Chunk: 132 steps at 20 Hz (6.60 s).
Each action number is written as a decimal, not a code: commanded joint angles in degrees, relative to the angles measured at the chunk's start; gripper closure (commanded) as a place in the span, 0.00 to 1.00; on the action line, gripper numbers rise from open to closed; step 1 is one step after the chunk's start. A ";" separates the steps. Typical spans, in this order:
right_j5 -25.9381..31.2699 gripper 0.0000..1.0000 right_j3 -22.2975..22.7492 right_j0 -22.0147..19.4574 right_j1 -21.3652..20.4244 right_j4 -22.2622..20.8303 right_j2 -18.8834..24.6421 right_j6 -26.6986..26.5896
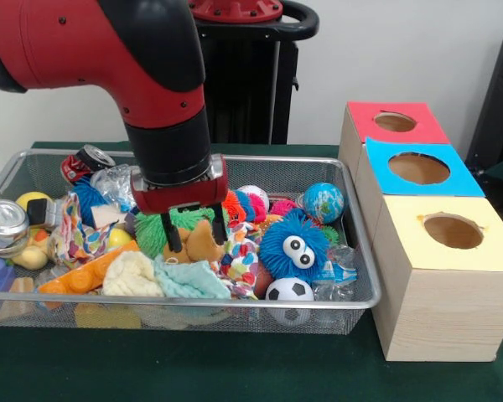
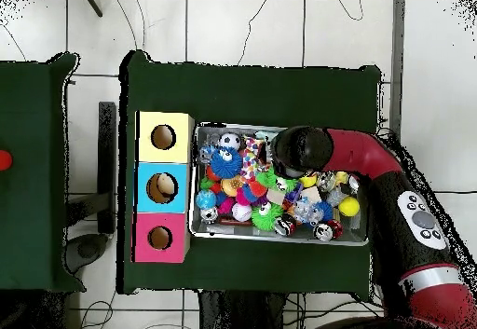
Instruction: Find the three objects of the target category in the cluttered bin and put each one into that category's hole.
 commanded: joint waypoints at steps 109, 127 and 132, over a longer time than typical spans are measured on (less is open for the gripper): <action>-21.15 1.00 16.86 -11.43 -11.25 6.10 19.46 -5.02; -10.73 1.00 14.17 -3.43 -11.88 8.20 12.33 1.84; -8.72 1.00 16.20 -4.59 -12.80 10.14 13.05 1.41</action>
